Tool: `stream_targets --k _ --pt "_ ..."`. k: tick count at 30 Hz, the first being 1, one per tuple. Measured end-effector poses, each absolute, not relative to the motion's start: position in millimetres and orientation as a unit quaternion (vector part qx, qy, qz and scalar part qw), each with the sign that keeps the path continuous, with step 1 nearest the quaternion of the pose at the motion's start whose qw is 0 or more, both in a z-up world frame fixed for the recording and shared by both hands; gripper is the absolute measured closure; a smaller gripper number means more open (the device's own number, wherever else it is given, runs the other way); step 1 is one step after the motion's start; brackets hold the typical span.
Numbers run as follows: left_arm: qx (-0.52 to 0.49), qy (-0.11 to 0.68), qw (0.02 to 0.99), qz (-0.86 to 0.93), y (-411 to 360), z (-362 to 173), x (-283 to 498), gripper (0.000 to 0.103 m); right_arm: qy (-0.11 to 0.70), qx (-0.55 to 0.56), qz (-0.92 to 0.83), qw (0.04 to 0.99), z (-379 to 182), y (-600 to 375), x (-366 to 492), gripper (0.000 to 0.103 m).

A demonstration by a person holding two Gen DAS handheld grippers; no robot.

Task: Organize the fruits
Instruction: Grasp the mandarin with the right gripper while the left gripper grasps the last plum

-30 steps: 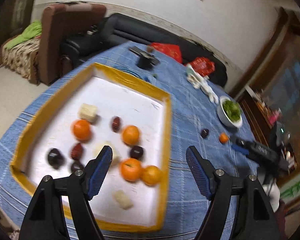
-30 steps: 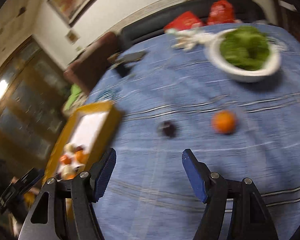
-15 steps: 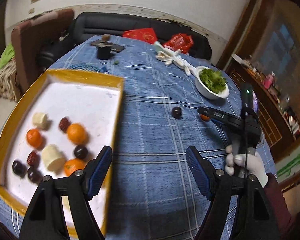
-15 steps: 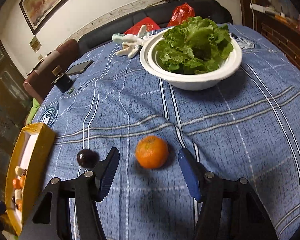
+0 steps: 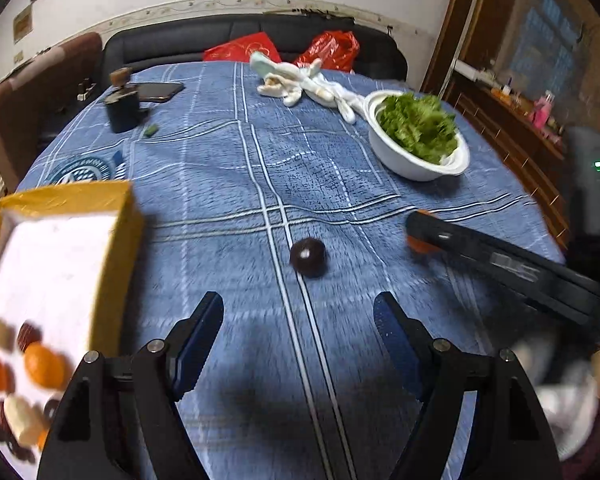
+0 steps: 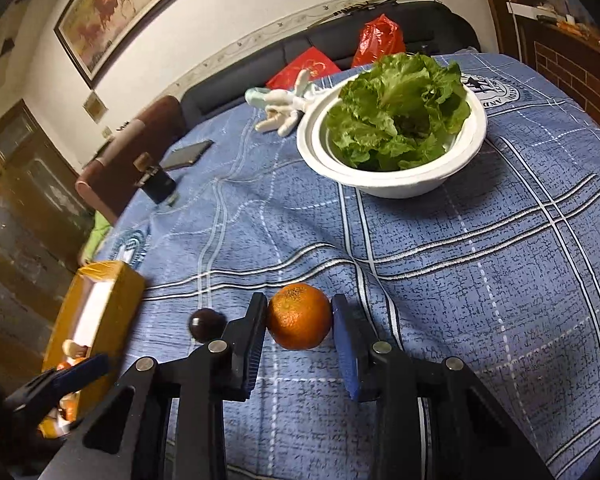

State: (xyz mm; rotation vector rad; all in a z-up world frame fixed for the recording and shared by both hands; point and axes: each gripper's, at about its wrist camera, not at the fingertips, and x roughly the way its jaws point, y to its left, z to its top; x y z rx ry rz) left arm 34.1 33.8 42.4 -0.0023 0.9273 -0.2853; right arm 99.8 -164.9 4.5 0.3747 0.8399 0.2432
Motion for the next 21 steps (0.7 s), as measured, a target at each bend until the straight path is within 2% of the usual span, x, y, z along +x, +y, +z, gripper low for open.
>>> stream_targets --k 9,11,12,13,21 --pt "0.054 0.457 0.877 -0.139 2 15 77 0.028 0.398 0.201 0.136 0.885 13 -172 99 0.067" --pt "0.061 0.458 0.876 -0.138 0 12 79 0.047 0.399 0.202 0.135 0.884 12 -173 99 0.067" --pt "0.067 0.462 0.874 -0.134 -1 8 80 0.069 0.399 0.203 0.135 0.884 12 -173 99 0.067" --pt "0.078 0.453 0.880 -0.125 -2 9 79 0.080 0.400 0.203 0.135 0.883 11 -173 99 0.067" --pt "0.020 0.444 0.887 -0.129 23 27 61 0.080 0.406 0.206 0.144 0.879 8 -171 101 0.067"
